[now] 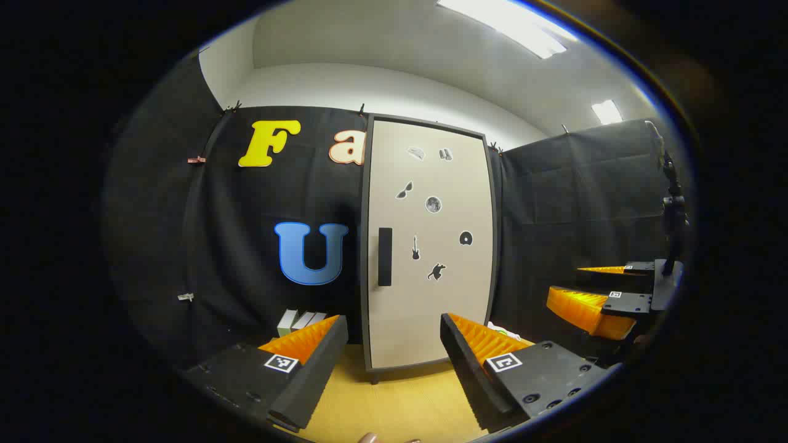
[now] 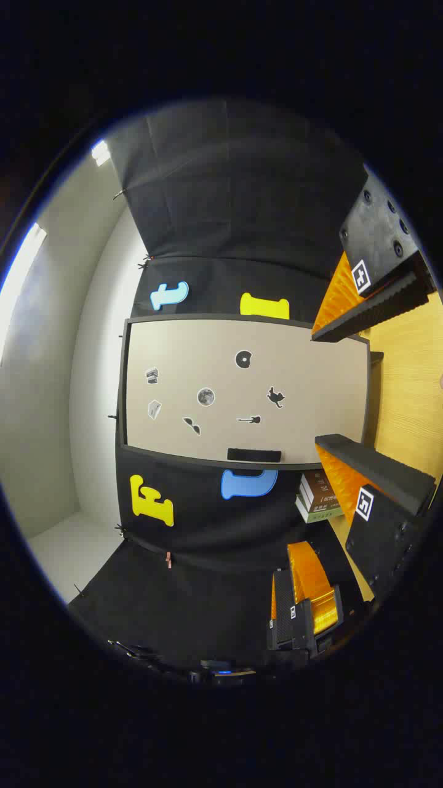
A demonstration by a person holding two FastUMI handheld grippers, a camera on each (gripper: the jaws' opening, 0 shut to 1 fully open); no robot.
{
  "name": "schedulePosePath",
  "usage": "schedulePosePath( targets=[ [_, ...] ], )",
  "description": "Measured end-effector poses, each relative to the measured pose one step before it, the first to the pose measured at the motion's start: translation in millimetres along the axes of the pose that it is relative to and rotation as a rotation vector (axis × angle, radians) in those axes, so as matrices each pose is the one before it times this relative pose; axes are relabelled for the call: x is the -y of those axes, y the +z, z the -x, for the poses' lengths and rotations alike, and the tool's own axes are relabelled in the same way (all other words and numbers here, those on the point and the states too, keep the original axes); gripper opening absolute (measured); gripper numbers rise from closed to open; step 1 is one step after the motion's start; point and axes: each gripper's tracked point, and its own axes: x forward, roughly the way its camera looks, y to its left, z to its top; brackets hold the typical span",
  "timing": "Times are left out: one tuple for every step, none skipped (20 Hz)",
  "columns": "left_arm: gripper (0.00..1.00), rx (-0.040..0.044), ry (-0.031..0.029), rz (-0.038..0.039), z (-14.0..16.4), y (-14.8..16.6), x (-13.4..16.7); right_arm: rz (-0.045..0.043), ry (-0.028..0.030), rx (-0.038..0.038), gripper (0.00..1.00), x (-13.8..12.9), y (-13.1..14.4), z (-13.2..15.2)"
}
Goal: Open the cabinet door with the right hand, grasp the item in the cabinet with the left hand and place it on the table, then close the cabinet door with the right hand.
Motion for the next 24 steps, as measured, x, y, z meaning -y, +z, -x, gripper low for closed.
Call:
schedulePosePath(
  targets=[
    [0.95,-0.00101,-0.00864,-0.00016,-0.60,0.29,1.55,-0.00185,0.00506,0.00009,0.97,-1.63,1.05,-1.14],
    [0.95,0.00006,-0.00168,-0.00108,-0.24,0.35,-0.98,-0.00206,0.00602,-0.00273,0.97,-2.70,-1.14,0.56],
    [0.95,0.00304,0.00253,-0.00226,0.23,1.75,-0.57,-0.00071,0.00262,-0.00265,0.97,-0.89,-0.53,-1.06],
    [0.95,0.00497,0.00028,-0.00107,0.02,1.19,-0.60,0.00198,-0.00049,-0.00073,0.97,0.72,0.00,0.22],
    [0.95,0.00298,-0.00407,-0.00020,-0.42,1.75,0.76,0.00387,-0.00098,0.00119,0.97,0.18,0.34,0.45],
    [0.95,0.00213,0.00087,-0.00134,-0.36,0.54,-0.79,0.00297,-0.00148,0.00179,0.97,0.07,0.80,-0.74],
    [0.95,0.00233,0.00266,-0.00239,-0.08,1.75,-1.12,0.00091,0.00066,0.00095,0.97,0.17,0.81,-0.61],
    [0.95,0.00012,-0.00138,-0.00156,-0.39,-0.87,-0.18,-0.00483,0.00304,0.00407,0.97,-1.25,1.12,-0.06],
    [0.95,-0.00240,-0.00020,-0.00023,0.95,0.20,0.26,-0.00803,-0.00154,0.00489,0.97,0.31,0.42,-0.07],
    [0.95,-0.00109,0.00052,-0.00040,0.10,-0.40,-0.01,-0.00259,-0.00019,0.00108,0.97,0.64,-0.19,0.10],
    [0.95,0.00055,-0.00146,-0.00049,-0.46,1.01,0.11,0.00171,-0.00297,-0.00295,0.97,1.24,-1.18,-0.50],
    [0.95,0.00400,-0.00192,0.00086,-1.15,0.57,-0.54,0.00183,-0.00533,-0.00064,0.97,1.82,-0.33,-0.28],
    [0.95,0.00514,-0.00148,-0.00115,-0.58,2.87,-0.54,-0.00023,-0.00455,-0.00416,0.97,1.40,-1.14,-0.25],
    [0.95,0.00737,-0.00106,-0.00304,0.19,1.67,-0.92,-0.00206,-0.00336,-0.00264,0.97,0.09,-0.75,-0.62],
    [0.95,0.00302,-0.00205,-0.00497,0.37,1.63,-0.31,-0.00023,-0.00181,0.00108,0.97,0.60,0.67,-0.42],
    [0.95,-0.00044,-0.00031,-0.00557,-0.21,-1.46,0.61,0.00424,-0.00479,0.00009,0.97,0.98,-0.03,0.56],
    [0.95,-0.00090,0.00164,-0.00192,0.40,-0.89,-0.50,0.00441,-0.00206,0.00077,0.97,0.65,0.09,-0.54],
    [0.95,-0.00568,-0.00033,0.00134,-0.41,-2.41,-0.01,0.00234,0.00001,-0.00145,0.97,0.09,0.00,-1.11],
    [0.95,-0.00490,-0.00256,0.00354,-0.53,-1.30,0.58,0.00045,0.00142,-0.00168,0.97,-0.97,-0.95,-1.24],
    [0.95,-0.00327,-0.00057,0.00396,0.12,-0.39,-0.55,-0.00005,0.00046,-0.00541,0.97,-1.26,-2.33,-0.72],
    [0.95,-0.00194,-0.00015,0.00301,-0.05,0.81,-0.98,0.00069,-0.00166,-0.00562,0.97,-0.37,-1.57,-0.02],
    [0.95,0.00060,0.00259,0.00140,0.98,0.20,-1.14,0.00241,-0.00301,-0.00027,0.97,0.24,0.26,-0.33],
    [0.95,0.00205,0.00342,0.00000,0.40,0.98,-2.11,0.00182,-0.00298,0.00151,0.97,0.04,1.28,0.78],
    [0.95,0.00199,0.00226,0.00076,0.54,-0.31,-2.11,-0.00016,0.00065,0.00330,0.97,-1.05,1.15,-0.69]
  ],
)
